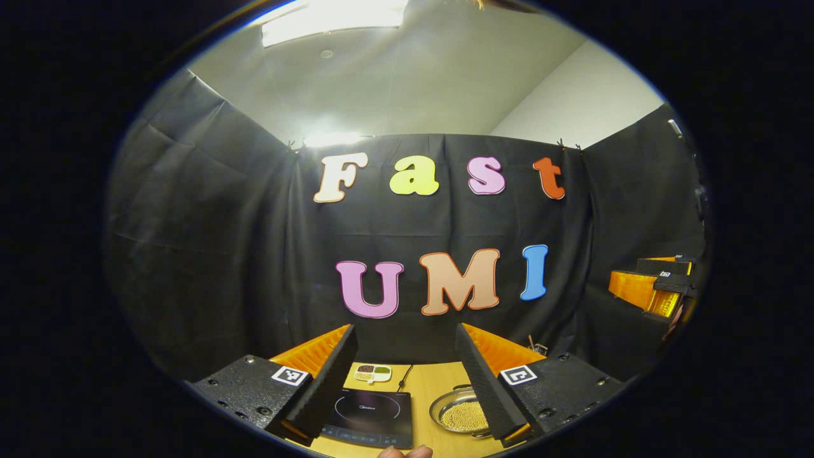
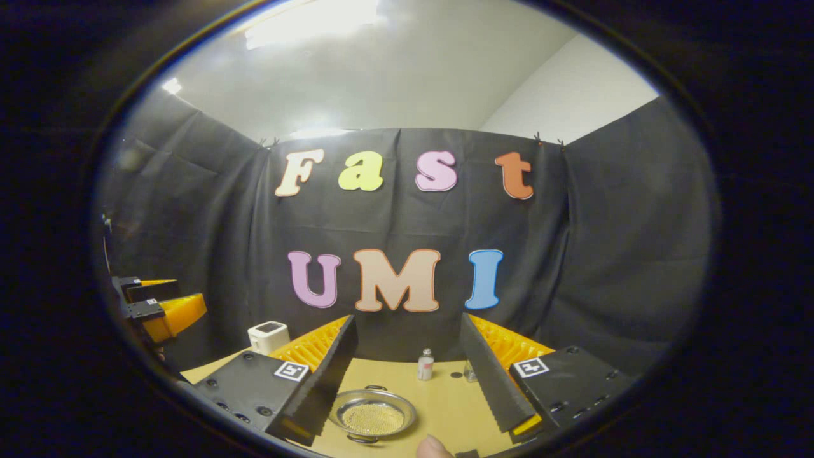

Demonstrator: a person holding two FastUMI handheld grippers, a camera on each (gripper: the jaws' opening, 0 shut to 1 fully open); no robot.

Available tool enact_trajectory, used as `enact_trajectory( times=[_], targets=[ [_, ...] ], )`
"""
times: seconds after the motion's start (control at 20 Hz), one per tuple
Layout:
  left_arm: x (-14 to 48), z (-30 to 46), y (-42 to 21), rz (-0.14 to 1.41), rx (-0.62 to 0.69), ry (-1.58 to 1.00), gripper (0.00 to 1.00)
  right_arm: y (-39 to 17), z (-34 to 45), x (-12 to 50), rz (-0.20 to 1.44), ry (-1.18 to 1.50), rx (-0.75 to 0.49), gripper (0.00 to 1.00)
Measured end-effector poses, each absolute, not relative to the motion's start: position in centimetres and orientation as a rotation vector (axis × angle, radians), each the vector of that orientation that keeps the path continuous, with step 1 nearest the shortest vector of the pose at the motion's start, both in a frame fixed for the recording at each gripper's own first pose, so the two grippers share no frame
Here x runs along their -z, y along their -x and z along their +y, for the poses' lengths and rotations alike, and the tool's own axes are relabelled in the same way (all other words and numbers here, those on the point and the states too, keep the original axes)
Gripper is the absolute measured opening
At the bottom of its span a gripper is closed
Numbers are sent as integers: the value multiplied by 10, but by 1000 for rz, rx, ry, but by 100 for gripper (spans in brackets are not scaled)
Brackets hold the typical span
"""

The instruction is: First push the handle of the pot to place it horizontally, then grasp the pot with both hands and set it on the induction cooktop.

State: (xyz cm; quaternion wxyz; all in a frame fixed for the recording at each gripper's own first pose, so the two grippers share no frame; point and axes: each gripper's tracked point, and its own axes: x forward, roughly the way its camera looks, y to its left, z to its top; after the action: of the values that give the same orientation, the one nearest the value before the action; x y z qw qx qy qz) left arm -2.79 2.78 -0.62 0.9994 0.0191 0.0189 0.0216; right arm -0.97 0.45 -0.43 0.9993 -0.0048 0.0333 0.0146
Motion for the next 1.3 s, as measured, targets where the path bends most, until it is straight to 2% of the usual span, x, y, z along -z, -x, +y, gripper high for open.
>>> enact_trajectory(
  times=[0.05, 0.1, 0.15, 0.25, 0.3, 0.4, 0.45, 0.55, 0.6, 0.75, 0.8, 0.85, 0.9, 1.0, 1.1, 1.15, 1.2, 1.3],
  targets=[
    [7, 31, 28, 37, -44, -36, 90, 8, 11, 9, 77, 5, -42, 100],
    [10, 34, 29, 42, -47, -34, 90, 6, 19, 14, 90, -5, -58, 95],
    [14, 38, 28, 48, -48, -31, 94, 4, 28, 20, 104, -10, -75, 95],
    [20, 46, 29, 59, -52, -25, 94, 1, 40, 32, 135, -2, -93, 95],
    [22, 51, 29, 61, -52, -24, 90, -1, 46, 37, 146, 0, -98, 93],
    [24, 57, 27, 57, -43, -24, 91, -4, 56, 43, 158, -10, -99, 98],
    [25, 57, 26, 51, -34, -23, 91, -6, 60, 46, 164, -16, -95, 94],
    [31, 58, 21, 55, -20, -24, 90, -10, 67, 54, 179, -17, -94, 92],
    [35, 61, 19, 61, -19, -27, 91, -13, 68, 58, 187, -14, -95, 83],
    [40, 67, 5, 68, -47, -13, 94, -32, 75, 76, 220, -4, -130, 84],
    [43, 68, 0, 70, -63, -5, 90, -37, 73, 81, 226, 2, -141, 73],
    [46, 69, -4, 81, -83, -1, 91, -47, 69, 87, 236, 7, -141, 69],
    [52, 69, -10, 97, -100, 4, 90, -51, 65, 96, 251, 3, -151, 53],
    [57, 57, -23, 107, -112, 15, 91, -67, 56, 103, 243, 1, -167, 40],
    [59, 52, -33, 118, -143, -5, 94, -81, 50, 117, 264, -9, -208, 13],
    [55, 45, -40, 105, -150, -7, 91, -87, 49, 122, 270, -26, -239, 16],
    [54, 37, -45, 103, -157, -10, 95, -95, 42, 125, 269, -30, -239, 7],
    [54, 27, -54, 104, -181, -29, 91, -107, 29, 127, 272, -85, -264, 0]
  ],
)
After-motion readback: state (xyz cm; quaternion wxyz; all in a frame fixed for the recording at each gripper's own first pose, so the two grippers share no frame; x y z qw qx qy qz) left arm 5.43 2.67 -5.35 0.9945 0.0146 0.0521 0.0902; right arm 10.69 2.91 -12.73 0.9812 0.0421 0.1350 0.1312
